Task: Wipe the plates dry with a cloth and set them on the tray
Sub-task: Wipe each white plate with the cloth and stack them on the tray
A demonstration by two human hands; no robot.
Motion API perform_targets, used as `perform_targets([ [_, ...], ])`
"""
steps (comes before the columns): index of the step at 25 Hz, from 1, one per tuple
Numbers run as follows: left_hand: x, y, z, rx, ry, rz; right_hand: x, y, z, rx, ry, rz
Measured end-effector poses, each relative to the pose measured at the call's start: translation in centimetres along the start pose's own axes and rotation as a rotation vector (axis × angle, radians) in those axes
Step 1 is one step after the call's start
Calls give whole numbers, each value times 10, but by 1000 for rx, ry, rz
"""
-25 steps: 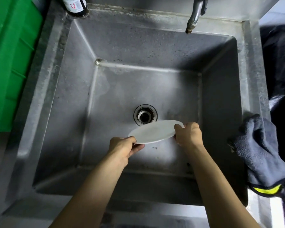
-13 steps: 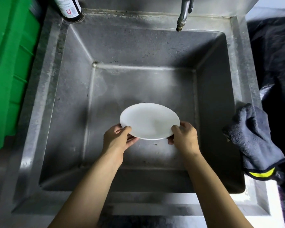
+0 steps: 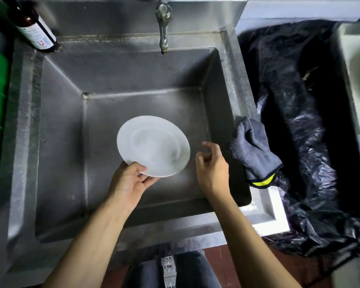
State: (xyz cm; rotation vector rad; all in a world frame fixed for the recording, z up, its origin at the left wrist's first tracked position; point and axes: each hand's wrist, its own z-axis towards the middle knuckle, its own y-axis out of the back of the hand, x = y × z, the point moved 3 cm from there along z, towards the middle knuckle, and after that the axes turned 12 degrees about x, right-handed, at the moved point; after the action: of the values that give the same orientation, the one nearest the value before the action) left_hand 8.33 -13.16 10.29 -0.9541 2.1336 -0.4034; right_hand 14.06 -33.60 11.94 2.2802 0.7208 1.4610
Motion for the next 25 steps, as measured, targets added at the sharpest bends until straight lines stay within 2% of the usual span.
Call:
perform_targets([
  [2, -3, -7, -10, 4, -3, 55, 2, 38, 1, -164, 174, -182],
  [5, -5, -22, -26, 13, -11, 113, -13, 88, 12, -314, 152, -438],
  [6, -5, -28, -31, 19, -13, 129, -23, 99, 18, -278, 99, -482],
  [8, -6, -39, -40, 25, -17, 148, -46, 110, 30, -107, -3, -535],
  [10, -8, -51, -48, 18, -19, 149, -66, 113, 37, 20, -25, -569],
  [12, -10, -63, -56, 7, -21, 167, -76, 112, 39, 19, 13, -579],
  [16, -16, -80, -73, -8, -56, 209, -81, 113, 40, -125, 161, -496],
  [19, -21, -88, -84, -15, -87, 220, -69, 120, 45, -174, 57, -379],
  [21, -24, -92, -90, -23, -100, 232, -52, 131, 44, -255, 1, -207],
  [25, -32, -103, -98, -28, -104, 324, 10, 136, 25, -269, 253, 58],
])
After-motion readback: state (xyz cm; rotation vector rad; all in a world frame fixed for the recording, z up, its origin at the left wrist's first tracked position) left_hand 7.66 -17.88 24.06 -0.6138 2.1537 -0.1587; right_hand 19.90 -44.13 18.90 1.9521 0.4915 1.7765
